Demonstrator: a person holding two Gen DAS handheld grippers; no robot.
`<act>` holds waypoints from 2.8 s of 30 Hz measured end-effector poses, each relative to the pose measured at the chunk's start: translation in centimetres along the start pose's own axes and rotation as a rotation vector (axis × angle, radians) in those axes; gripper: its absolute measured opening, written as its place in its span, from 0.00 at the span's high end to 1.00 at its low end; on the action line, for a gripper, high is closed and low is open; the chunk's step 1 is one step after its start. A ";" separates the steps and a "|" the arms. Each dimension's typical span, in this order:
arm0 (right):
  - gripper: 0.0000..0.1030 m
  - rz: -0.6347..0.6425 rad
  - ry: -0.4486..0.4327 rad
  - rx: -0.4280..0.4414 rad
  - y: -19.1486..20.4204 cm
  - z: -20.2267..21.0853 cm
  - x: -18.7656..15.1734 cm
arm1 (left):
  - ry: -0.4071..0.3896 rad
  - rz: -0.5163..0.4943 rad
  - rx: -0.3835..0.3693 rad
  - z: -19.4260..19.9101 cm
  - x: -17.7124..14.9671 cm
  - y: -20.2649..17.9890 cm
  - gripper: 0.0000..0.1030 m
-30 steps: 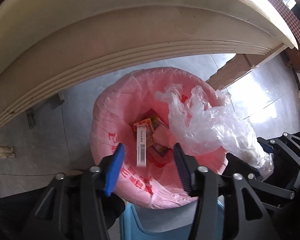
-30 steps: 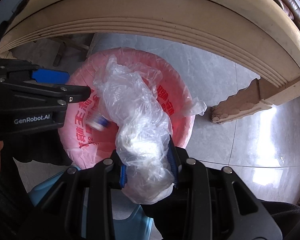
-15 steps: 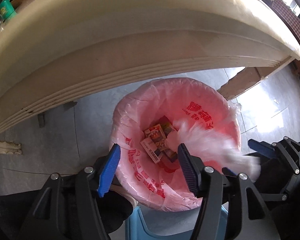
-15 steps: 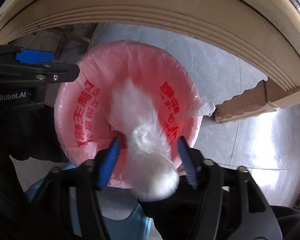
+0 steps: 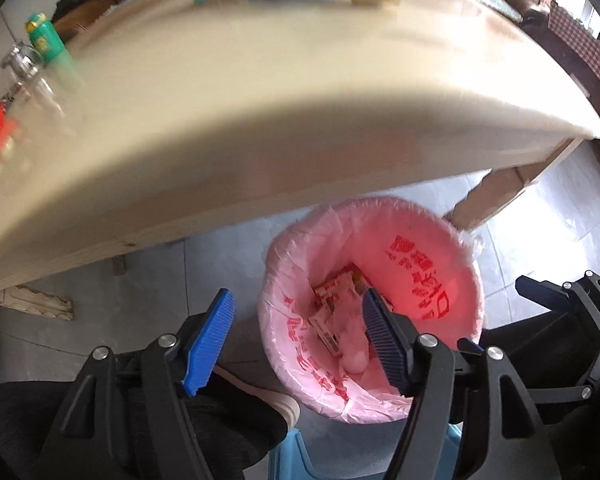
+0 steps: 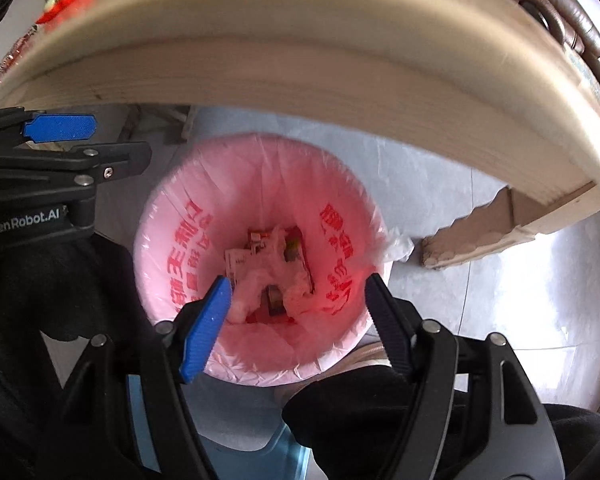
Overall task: Collect trash
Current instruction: 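Raise both open tools back toward the remaining items on the table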
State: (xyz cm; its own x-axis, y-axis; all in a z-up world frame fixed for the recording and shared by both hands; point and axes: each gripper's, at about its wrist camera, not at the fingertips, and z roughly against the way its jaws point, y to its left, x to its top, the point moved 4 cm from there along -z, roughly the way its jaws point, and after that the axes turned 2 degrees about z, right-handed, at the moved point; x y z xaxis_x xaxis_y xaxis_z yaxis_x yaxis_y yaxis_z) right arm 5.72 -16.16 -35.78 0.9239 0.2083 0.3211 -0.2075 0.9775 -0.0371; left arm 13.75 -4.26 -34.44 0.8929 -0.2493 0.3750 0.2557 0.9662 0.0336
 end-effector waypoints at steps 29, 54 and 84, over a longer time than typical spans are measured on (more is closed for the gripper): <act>0.25 -0.003 -0.574 0.018 -1.2 25.8 9.1 | -0.407 0.184 0.084 25.5 6.9 6.7 0.17; 0.25 0.039 -0.694 0.007 -1.5 30.9 12.5 | -0.513 0.156 0.126 32.0 10.0 6.4 0.12; 0.25 -0.043 -0.546 0.002 -6.8 19.6 18.6 | -0.319 0.272 0.064 18.5 18.5 10.1 0.12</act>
State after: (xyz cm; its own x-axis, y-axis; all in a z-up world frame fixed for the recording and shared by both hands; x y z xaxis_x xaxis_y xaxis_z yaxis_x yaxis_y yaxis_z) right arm 18.02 -19.55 -11.04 0.6301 0.1208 0.7670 -0.1747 0.9845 -0.0115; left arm 26.01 2.07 -9.99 0.7624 0.0388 0.6460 -0.0059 0.9986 -0.0530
